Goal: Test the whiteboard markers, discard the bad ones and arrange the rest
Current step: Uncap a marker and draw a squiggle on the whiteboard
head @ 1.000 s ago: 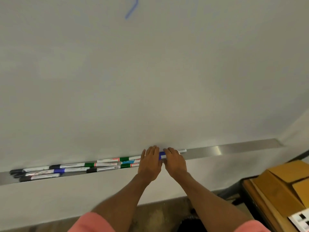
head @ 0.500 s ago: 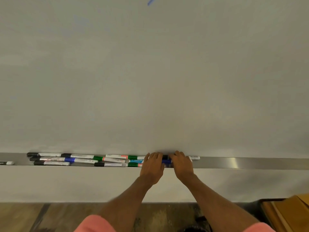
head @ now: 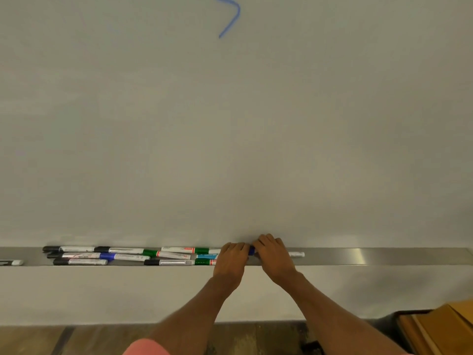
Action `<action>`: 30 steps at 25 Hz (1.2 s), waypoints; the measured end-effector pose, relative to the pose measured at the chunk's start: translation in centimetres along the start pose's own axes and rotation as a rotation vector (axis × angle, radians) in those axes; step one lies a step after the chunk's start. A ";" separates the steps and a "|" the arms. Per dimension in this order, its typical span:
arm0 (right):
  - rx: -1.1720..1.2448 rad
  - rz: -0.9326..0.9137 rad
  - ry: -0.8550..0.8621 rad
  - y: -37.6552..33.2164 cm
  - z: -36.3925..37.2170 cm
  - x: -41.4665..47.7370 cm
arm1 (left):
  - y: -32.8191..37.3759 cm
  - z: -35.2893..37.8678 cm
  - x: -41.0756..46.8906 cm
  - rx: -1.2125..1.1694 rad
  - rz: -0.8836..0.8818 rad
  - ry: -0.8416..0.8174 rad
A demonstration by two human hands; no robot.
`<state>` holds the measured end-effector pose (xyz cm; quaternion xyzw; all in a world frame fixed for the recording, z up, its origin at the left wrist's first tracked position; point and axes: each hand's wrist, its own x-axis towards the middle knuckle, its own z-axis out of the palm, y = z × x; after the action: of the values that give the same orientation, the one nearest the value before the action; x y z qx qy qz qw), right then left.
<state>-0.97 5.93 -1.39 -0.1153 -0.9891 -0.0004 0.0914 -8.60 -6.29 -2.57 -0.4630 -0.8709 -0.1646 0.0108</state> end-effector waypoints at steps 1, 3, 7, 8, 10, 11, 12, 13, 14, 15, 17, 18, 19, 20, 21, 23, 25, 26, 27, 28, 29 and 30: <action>0.047 -0.035 0.027 -0.1 -0.4 0.0 | 0.1 -0.7 0.2 0.026 0.013 -0.007; 0.155 -0.081 0.071 -0.4 -1.7 0.1 | 0.3 -2.8 0.2 0.073 0.041 -0.004; 0.245 -0.092 0.082 -1.9 -4.7 0.9 | -0.4 -6.7 0.0 0.077 0.137 0.073; 0.229 -0.091 0.078 -2.4 -5.5 1.1 | -0.6 -7.7 0.0 0.089 0.155 0.073; 0.164 -0.133 0.142 -3.3 -6.8 1.9 | -1.0 -9.9 -0.3 0.121 0.186 0.077; 0.144 -0.158 0.173 -3.6 -7.3 2.4 | -1.2 -10.9 -0.6 0.145 0.207 0.084; 0.134 -0.161 0.184 -4.1 -8.0 2.7 | -1.5 -11.9 -0.9 0.164 0.220 0.097; 0.125 -0.157 0.189 -4.6 -8.7 3.0 | -1.9 -12.7 -1.1 0.176 0.230 0.104; 0.132 -0.147 0.199 -5.4 -9.5 3.2 | -2.4 -13.6 -1.3 0.180 0.245 0.110; 0.142 -0.142 0.220 -6.1 -10.1 3.3 | -2.8 -14.2 -1.4 0.176 0.261 0.116; 0.148 -0.134 0.266 -7.2 -10.7 3.8 | -3.7 -15.4 -1.6 0.191 0.285 0.126; 0.159 -0.134 0.294 -7.8 -10.9 3.9 | -4.2 -16.0 -1.8 0.198 0.297 0.131; 0.182 -0.133 0.302 -8.4 -11.2 4.1 | -4.7 -16.6 -1.9 0.205 0.311 0.138; 0.194 -0.126 0.301 -9.0 -11.6 4.3 | -5.1 -17.1 -2.0 0.215 0.322 0.145; 0.193 -0.114 0.276 -9.5 -11.9 4.4 | -5.5 -17.6 -2.2 0.229 0.331 0.153; 0.184 -0.107 0.228 -10.5 -12.7 4.5 | -6.2 -18.6 -2.5 0.258 0.364 0.169; 0.191 -0.114 0.227 -11.2 -13.2 4.9 | -7.0 -19.4 -2.7 0.287 0.393 0.191; 0.193 -0.112 0.229 -11.6 -13.6 5.0 | -7.4 -19.9 -2.8 0.303 0.404 0.200; 0.193 -0.115 0.238 -12.1 -13.9 5.2 | -7.8 -20.2 -2.9 0.321 0.419 0.214; 0.194 -0.114 0.243 -12.5 -14.2 5.3 | -8.2 -20.6 -2.9 0.335 0.433 0.227; 0.194 -0.119 0.247 -12.9 -14.5 5.5 | -8.5 -21.1 -3.0 0.348 0.450 0.242; 0.192 -0.122 0.247 -13.2 -14.8 5.6 | -8.8 -21.5 -3.2 0.356 0.466 0.256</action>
<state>-6.63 -6.00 14.47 -0.0447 -0.9710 0.0743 0.2227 -16.83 -19.79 14.80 -0.6166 -0.7480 -0.0595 0.2384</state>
